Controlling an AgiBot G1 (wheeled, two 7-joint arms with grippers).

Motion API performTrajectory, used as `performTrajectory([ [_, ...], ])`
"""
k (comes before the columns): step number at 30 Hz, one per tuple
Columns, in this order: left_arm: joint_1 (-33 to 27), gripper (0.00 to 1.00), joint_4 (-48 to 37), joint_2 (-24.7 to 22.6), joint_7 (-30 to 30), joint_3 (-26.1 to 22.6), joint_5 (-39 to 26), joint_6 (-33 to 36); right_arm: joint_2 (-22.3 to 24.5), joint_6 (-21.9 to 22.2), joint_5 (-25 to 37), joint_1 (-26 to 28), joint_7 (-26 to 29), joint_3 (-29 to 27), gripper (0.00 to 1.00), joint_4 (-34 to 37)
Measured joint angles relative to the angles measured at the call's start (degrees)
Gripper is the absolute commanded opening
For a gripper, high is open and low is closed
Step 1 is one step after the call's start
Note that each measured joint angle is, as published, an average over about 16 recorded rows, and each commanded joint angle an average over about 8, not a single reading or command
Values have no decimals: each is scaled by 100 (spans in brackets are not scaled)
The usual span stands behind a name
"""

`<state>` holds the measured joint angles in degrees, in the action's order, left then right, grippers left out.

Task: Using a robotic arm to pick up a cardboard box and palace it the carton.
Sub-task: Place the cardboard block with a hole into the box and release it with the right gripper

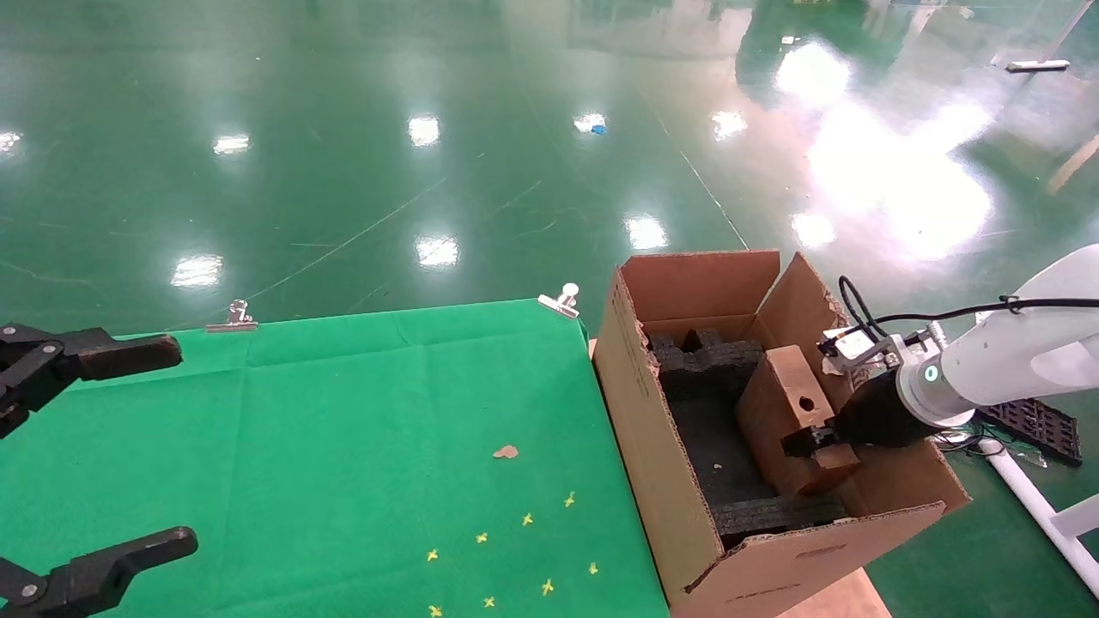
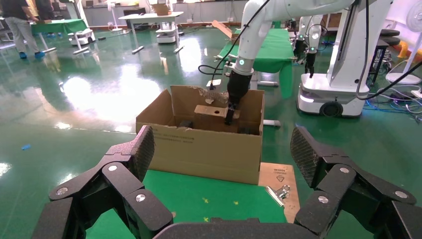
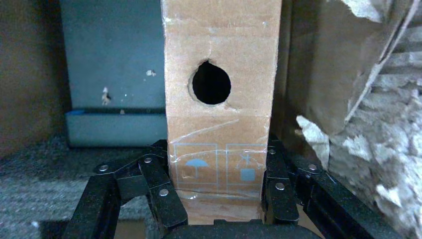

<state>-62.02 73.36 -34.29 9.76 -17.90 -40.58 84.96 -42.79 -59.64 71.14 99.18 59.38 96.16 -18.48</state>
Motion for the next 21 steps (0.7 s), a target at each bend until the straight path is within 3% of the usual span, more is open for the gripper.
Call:
performTrajectory([
  [6,0,100,0,1,-1,-1,1,-1,-96,5,-167,-70,-374,-113,100,323],
  [21,-1,100,0,2,-2,-5,3,-2,-240,-277,-319,37,-821,-220,100,954],
])
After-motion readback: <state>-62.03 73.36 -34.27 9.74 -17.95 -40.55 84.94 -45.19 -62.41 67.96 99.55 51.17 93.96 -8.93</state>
